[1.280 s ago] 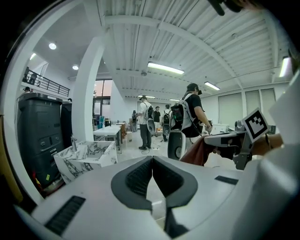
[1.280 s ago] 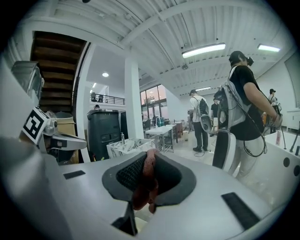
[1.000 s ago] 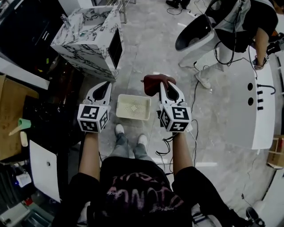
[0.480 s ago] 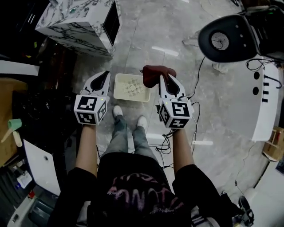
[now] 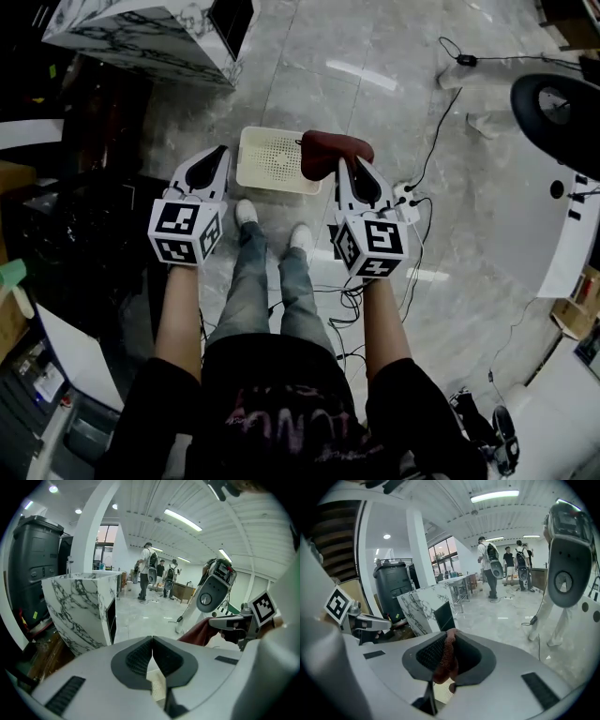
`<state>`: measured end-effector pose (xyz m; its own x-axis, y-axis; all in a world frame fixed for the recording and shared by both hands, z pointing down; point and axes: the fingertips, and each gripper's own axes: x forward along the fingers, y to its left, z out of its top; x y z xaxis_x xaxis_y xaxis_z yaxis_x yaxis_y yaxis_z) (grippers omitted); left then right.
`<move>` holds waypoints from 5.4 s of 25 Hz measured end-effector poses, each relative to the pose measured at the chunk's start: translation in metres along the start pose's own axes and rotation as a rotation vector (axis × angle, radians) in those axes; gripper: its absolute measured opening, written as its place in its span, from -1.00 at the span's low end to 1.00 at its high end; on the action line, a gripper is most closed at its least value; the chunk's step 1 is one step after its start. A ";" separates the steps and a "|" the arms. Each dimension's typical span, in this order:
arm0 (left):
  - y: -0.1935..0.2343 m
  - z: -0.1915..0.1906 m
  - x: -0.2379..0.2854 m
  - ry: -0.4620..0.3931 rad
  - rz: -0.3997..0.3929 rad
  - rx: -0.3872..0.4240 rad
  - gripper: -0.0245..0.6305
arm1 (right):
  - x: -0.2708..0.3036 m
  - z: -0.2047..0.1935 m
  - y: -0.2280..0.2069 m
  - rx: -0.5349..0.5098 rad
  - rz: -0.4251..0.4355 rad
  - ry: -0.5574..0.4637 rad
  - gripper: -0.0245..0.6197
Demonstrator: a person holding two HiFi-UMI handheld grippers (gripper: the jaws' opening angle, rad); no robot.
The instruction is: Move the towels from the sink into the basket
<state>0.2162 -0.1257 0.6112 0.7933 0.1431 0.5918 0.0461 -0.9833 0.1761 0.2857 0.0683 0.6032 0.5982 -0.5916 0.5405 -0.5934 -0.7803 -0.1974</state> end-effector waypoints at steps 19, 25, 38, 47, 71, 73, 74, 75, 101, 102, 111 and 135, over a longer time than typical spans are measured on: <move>0.037 -0.207 0.113 0.186 -0.015 -0.060 -0.87 | 0.125 -0.215 -0.029 0.061 -0.018 0.178 -0.72; 0.047 -0.245 0.125 0.215 -0.011 -0.084 -0.87 | 0.149 -0.263 -0.030 0.049 -0.018 0.243 -0.71; 0.053 -0.274 0.131 0.246 -0.021 -0.105 -0.87 | 0.169 -0.305 -0.024 0.040 -0.022 0.317 -0.41; 0.047 -0.269 0.129 0.236 -0.026 -0.110 -0.87 | 0.161 -0.300 -0.027 0.045 -0.027 0.314 -0.40; 0.011 -0.149 0.054 0.065 -0.007 -0.063 -0.87 | 0.075 -0.157 0.006 0.042 -0.031 0.100 -0.88; 0.011 -0.138 0.042 0.051 0.005 -0.066 -0.87 | 0.064 -0.142 0.011 0.040 -0.023 0.076 -0.88; 0.010 -0.133 0.035 0.046 0.012 -0.067 -0.87 | 0.058 -0.134 0.015 0.040 -0.018 0.064 -0.88; 0.009 -0.128 0.029 0.040 0.018 -0.068 -0.87 | 0.052 -0.126 0.018 0.040 -0.013 0.053 -0.88; -0.037 0.070 -0.108 -0.229 0.111 0.007 -0.88 | -0.096 0.083 0.031 -0.085 0.026 -0.235 -0.88; -0.040 0.076 -0.115 -0.240 0.114 0.008 -0.88 | -0.103 0.088 0.031 -0.088 0.026 -0.244 -0.88; -0.058 0.124 -0.171 -0.336 0.154 0.045 -0.88 | -0.151 0.134 0.045 -0.128 0.056 -0.321 -0.88; -0.094 0.175 -0.257 -0.484 0.206 0.110 -0.88 | -0.228 0.188 0.051 -0.227 0.063 -0.436 -0.88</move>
<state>0.1146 -0.0900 0.3050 0.9807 -0.0962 0.1704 -0.0968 -0.9953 -0.0045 0.2203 0.1248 0.3160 0.6985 -0.7035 0.1311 -0.7088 -0.7054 -0.0088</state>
